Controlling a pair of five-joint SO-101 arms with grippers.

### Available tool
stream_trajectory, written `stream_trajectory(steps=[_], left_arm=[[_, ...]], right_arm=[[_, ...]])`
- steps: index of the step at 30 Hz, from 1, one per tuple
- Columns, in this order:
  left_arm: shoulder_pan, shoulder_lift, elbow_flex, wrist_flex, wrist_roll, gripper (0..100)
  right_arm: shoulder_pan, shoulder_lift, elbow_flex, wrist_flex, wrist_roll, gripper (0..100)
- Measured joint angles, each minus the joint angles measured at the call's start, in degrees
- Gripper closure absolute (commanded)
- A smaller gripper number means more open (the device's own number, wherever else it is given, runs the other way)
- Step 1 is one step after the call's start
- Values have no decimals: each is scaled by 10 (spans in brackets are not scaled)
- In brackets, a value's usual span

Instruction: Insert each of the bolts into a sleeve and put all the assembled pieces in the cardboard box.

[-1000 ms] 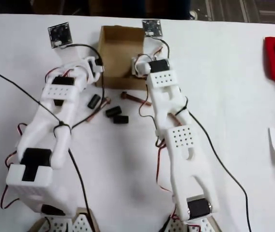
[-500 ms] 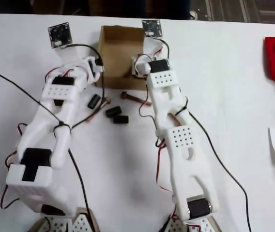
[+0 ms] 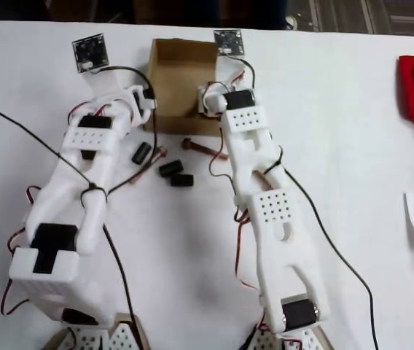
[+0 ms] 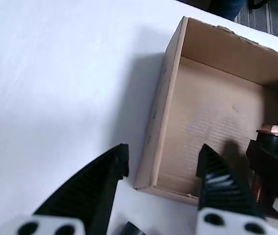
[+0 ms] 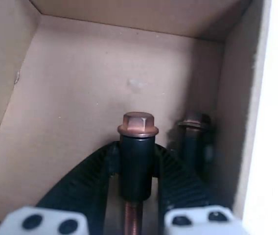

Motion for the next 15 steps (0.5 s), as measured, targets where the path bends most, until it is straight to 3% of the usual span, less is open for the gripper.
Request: stream_trajectory(steps=[15], left_arm=[[0, 0, 0, 0, 0, 758]], right_arm=[[4, 0, 0, 0, -25, 978]])
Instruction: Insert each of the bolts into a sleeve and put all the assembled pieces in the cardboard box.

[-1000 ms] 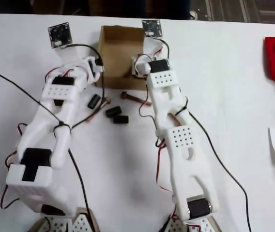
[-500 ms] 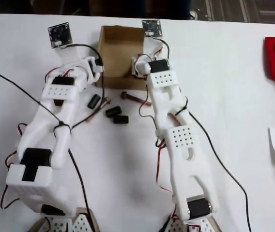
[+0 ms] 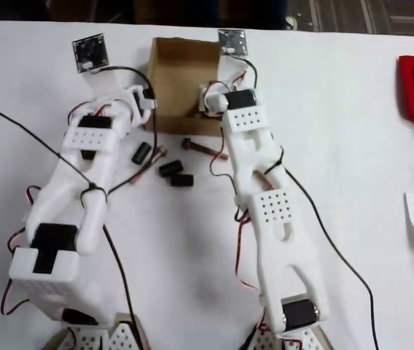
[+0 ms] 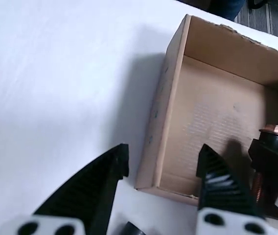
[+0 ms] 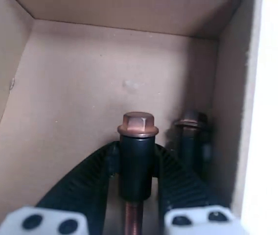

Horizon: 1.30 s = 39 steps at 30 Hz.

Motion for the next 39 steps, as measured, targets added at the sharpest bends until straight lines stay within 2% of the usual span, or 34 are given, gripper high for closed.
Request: stream_trajectory(steps=[8, 14, 20, 28, 34, 39], left_arm=[[0, 0, 0, 0, 0, 758], [0, 0, 0, 0, 0, 758], [0, 0, 0, 0, 0, 758], [0, 0, 0, 0, 0, 758], [0, 0, 0, 0, 0, 758], [0, 0, 0, 0, 0, 758]], right_arm=[[0, 0, 0, 0, 0, 970], [0, 0, 0, 0, 0, 872], [0, 0, -4, -1, 18, 909], [-3, 0, -51, 5, 35, 908], [-3, -11, -147, 69, 35, 907], [1, -69, -148, 188, 35, 907]])
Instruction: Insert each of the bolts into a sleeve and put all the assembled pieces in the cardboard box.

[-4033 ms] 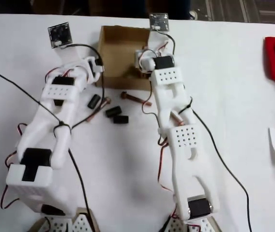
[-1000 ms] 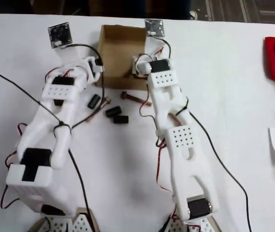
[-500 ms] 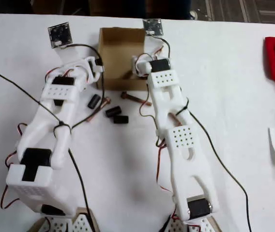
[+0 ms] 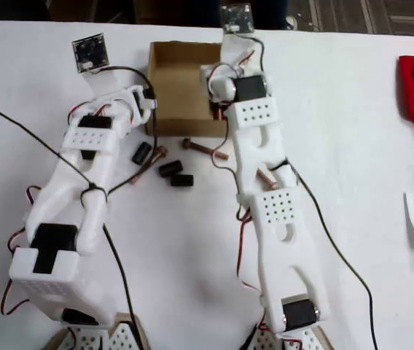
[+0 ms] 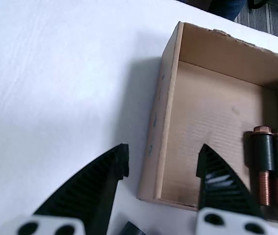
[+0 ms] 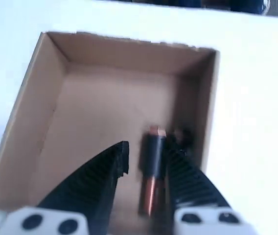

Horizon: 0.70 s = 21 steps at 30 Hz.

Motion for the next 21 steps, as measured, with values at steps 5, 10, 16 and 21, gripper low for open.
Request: stream_trajectory(steps=[5, 10, 16, 21], left_arm=[[0, 0, 0, 0, 0, 758], [-18, 0, -42, 27, 0, 758], [-62, 4, -130, 115, 0, 758], [-84, 4, -163, 142, 0, 758]], right_arm=[[4, -60, -4, 132, 0, 907], [-4, -88, 13, 199, 0, 907], [-33, -93, 100, 200, 0, 906], [-78, -171, 226, 200, 15, 906]])
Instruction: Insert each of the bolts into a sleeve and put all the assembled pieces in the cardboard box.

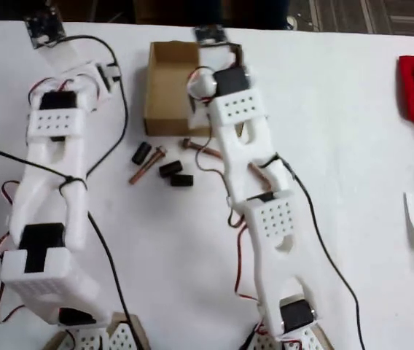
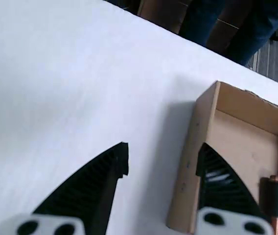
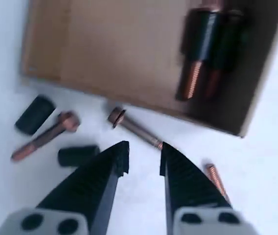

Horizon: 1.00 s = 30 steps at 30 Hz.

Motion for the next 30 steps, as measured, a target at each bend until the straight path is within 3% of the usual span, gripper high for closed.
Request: stream_trajectory(steps=[7, 13, 22, 30], left_arm=[[-49, 0, -34, 1, 0, 758], [-93, 0, -61, 1, 0, 758], [-99, 0, -91, 40, 0, 758], [-104, 0, -91, 42, 0, 758]], right_arm=[[-47, -133, 178, 0, 125, 901], [-45, -152, 260, 0, 247, 813], [-56, -152, 383, -52, 485, 849], [-107, -152, 469, -127, 528, 850]])
